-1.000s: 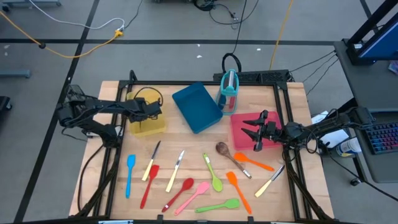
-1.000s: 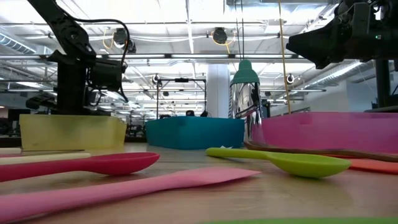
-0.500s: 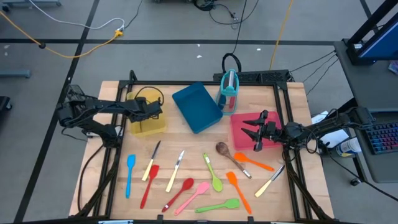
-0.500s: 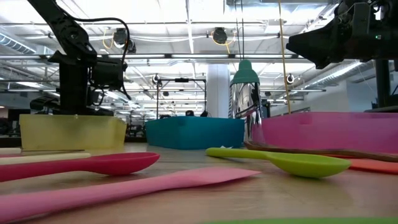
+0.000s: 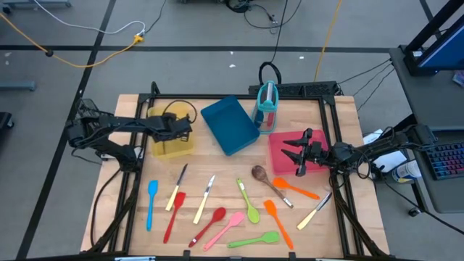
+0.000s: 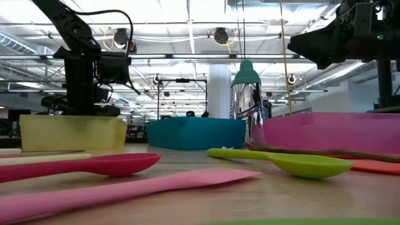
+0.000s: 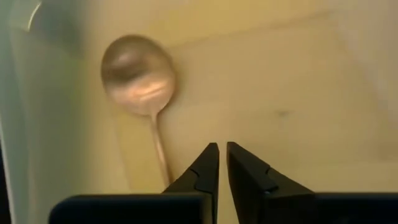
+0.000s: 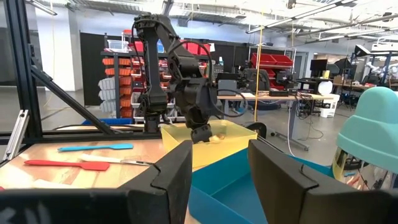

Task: Pick & Place Kitchen Items
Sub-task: Put the red serving spoon into the yellow bin

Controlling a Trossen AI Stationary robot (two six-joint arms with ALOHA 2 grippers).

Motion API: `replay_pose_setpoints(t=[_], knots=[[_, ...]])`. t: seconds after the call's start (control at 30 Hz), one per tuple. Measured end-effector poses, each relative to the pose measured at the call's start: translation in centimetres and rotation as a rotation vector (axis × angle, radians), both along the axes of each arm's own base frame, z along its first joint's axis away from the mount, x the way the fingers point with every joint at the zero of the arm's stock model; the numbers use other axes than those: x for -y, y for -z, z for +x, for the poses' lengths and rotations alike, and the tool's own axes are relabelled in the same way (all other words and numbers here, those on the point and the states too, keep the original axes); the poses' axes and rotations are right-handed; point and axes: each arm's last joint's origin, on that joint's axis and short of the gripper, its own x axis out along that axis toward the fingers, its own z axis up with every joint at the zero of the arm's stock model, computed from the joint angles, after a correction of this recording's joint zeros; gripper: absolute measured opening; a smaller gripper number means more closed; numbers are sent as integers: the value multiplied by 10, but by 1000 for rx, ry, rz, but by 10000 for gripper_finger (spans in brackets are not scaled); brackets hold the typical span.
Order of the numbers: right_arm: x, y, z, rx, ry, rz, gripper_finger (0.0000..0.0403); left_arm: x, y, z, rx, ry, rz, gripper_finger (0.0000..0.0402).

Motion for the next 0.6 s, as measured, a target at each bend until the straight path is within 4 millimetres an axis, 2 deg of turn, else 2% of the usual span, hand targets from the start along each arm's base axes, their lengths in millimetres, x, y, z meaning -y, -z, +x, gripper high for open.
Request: replay_pose_setpoints(t=[0.23, 0.47, 0.6], knots=[[0, 0, 0, 0, 0, 0, 150, 3, -19, 21, 46, 98, 38, 4], [-1, 0, 0, 5, -39, 13, 150, 13, -42, 42, 74, 210, 123, 19], [-2, 0, 0, 8, -83, 11, 150, 23, -58, 57, 88, 322, 160, 12]])
